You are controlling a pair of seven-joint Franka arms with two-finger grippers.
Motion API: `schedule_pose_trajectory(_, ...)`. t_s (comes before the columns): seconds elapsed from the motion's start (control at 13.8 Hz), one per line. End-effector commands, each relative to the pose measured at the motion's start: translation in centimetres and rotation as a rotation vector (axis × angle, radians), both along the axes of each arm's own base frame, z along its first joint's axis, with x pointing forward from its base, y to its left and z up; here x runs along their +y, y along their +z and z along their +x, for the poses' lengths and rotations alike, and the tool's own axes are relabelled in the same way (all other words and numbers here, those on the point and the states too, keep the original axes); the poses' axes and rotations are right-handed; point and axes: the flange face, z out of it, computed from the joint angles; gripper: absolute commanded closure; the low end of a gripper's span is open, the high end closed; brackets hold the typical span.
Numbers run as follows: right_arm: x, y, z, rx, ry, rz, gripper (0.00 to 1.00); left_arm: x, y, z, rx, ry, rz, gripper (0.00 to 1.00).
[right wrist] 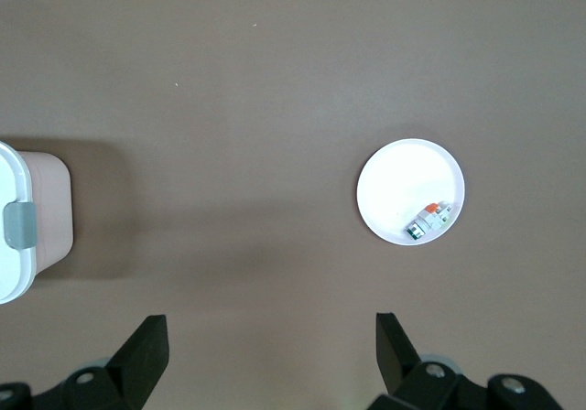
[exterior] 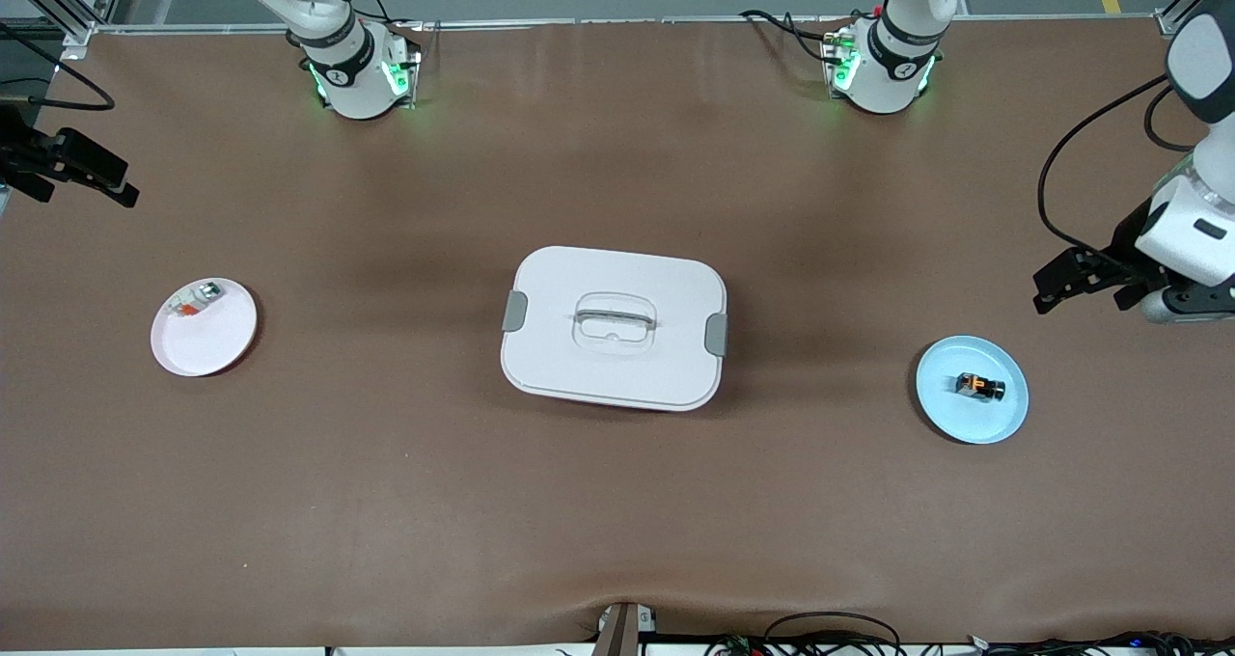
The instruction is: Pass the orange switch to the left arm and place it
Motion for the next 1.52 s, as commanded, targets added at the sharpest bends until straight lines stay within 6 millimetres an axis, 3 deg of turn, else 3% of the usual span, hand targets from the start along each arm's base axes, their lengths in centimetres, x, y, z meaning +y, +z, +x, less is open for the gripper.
schedule_pose_trajectory(0.0,-0.3,0.4,-0.5,-0.025,0.017,-0.02,0.0,-0.1,1.5,-0.1,0.017,-0.014,-0.018,0.0)
schedule_pose_trajectory(0.51,-0.4,0.6,-0.2,-0.055,0.071,-0.026,0.0,-0.3,0.0,0.5,0.058,-0.01,-0.021,0.0)
schedule_pose_trajectory(1.23,-0.4,0.7,-0.3,-0.051,0.049,-0.017,0.0,-0.6,0.1,0.3,0.077,-0.017,-0.018,0.0)
schedule_pose_trajectory(1.45,-0.3,0.6,-0.3,-0.049,0.026,-0.01,0.0,-2.8,0.2,0.0,0.085,-0.054,-0.007,0.0)
